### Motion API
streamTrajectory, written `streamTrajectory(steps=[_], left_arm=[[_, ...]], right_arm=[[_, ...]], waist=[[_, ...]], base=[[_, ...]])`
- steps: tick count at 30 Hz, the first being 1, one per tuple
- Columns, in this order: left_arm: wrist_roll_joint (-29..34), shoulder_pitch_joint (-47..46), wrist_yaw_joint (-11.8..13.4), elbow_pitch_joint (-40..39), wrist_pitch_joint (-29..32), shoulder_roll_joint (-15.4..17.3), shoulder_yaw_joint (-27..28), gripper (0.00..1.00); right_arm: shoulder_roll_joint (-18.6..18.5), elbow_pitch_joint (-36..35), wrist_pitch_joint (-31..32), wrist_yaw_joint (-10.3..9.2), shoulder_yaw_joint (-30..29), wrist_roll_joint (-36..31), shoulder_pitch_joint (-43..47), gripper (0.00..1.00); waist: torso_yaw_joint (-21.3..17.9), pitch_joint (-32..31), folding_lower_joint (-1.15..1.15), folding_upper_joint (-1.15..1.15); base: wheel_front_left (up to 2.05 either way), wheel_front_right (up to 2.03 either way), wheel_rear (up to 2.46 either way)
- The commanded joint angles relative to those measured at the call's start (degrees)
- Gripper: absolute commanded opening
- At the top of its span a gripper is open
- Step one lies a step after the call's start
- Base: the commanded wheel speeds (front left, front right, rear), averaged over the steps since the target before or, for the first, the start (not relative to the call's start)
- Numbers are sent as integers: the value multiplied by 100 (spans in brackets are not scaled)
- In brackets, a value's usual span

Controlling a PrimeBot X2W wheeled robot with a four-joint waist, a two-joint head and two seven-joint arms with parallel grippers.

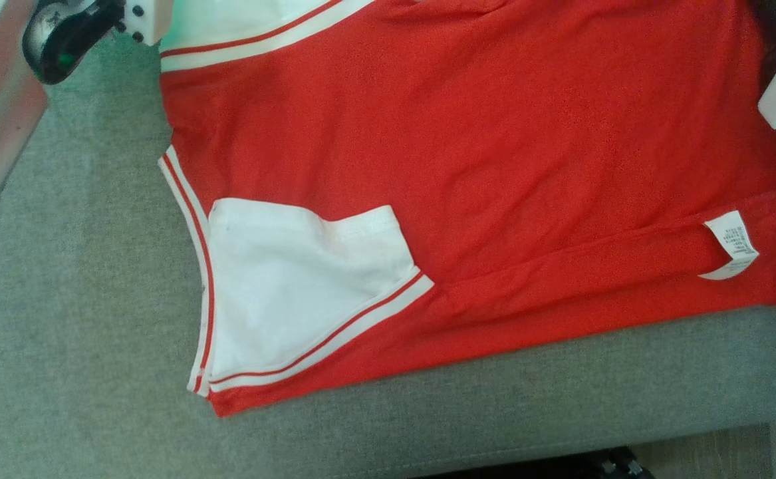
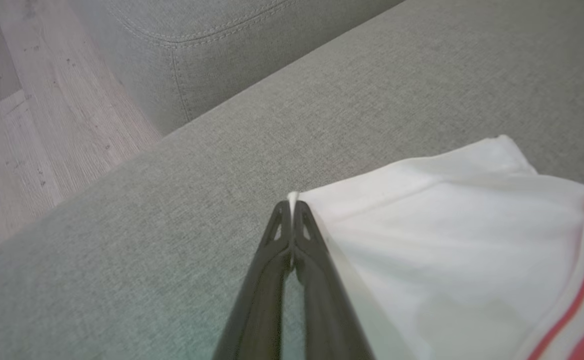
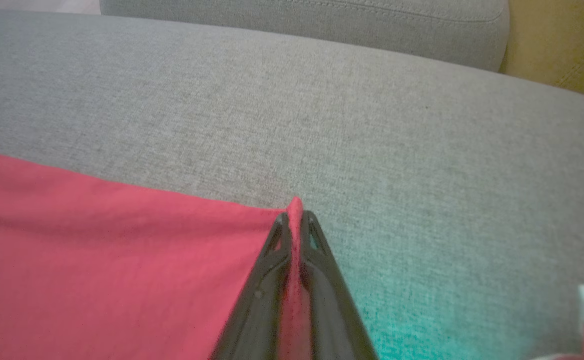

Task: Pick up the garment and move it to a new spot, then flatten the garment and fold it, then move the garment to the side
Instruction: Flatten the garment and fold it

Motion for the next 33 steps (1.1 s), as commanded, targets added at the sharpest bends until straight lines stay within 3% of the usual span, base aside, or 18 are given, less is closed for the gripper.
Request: streamTrajectory(steps=[1, 8, 14, 23, 28, 33], left_arm=[[-14, -394, 10, -104, -114, 209, 125, 0], [169, -704, 10, -237, -1103, 402, -32, 0], [83, -845, 10, -428, -1557, 583, -155, 0], [-476, 177, 13, -1680, -1903, 1416, -561, 0], [-612, 1003, 326, -2599, -2040, 1907, -706, 0], [-612, 1720, 826, -3589, -2183, 2328, -823, 0]], right_arm=[[-241, -7, -93, -4, 70, 73, 66, 0], [-388, 257, -773, -4, 297, 309, -324, 0], [-512, 343, -1335, -4, 279, 454, -353, 0], [-833, 275, -2055, -4, 298, 627, 549, 0], [-968, 218, -2345, -4, 113, 652, 1262, 0], [-1023, 63, -2477, -4, -162, 590, 1932, 0]], waist=[[3, -12, 0, 0], [54, -135, 0, 0], [138, -289, 0, 0], [410, -683, 0, 0], [577, -928, 0, 0], [635, -1139, 0, 0]], base=[[0, 0, 0], [0, 0, 0], [0, 0, 0], [0, 0, 0], [0, 0, 0], [0, 0, 0]])
